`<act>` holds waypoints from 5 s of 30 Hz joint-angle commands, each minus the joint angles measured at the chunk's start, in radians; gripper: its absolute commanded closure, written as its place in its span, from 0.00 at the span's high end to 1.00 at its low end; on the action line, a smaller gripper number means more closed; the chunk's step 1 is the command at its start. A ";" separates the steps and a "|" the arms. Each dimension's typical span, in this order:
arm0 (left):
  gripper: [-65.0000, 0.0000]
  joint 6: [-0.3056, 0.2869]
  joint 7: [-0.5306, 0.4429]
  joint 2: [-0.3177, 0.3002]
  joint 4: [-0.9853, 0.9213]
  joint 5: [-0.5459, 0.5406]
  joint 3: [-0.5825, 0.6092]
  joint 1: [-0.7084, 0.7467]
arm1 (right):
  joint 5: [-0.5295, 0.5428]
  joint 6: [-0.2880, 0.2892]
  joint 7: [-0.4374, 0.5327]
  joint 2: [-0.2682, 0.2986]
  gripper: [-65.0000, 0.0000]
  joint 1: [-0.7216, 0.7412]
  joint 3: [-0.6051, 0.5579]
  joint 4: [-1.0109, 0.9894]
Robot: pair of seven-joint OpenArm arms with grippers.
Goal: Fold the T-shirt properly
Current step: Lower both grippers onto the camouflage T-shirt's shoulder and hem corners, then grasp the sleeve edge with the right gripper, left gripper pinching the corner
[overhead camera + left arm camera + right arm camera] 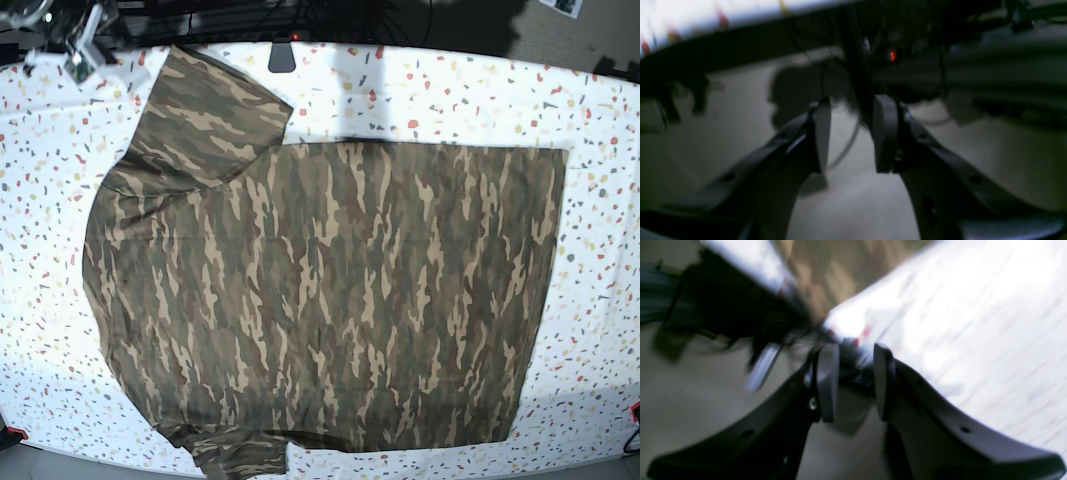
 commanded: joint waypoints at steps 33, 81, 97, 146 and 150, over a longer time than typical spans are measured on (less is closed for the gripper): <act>0.52 -0.072 -0.589 -0.486 -0.310 0.718 0.139 -0.546 | -0.446 -0.051 0.269 0.221 0.56 0.089 -0.339 0.081; 0.00 0.099 -0.528 -0.520 -0.700 0.915 0.528 -0.887 | -0.729 -0.150 0.173 0.049 0.56 0.186 -0.629 0.036; 0.00 0.099 -0.528 -0.520 -0.700 0.830 0.528 -0.887 | -0.733 -0.219 0.178 0.049 0.56 0.261 -0.633 -0.083; 0.00 0.099 -0.513 -0.520 -0.700 0.832 0.528 -0.889 | -0.602 -0.190 0.148 0.049 0.56 0.281 -0.662 -0.073; 0.00 0.099 -0.513 -0.520 -0.700 0.832 0.528 -0.889 | -0.518 -0.145 0.143 0.049 0.56 0.276 -0.662 -0.011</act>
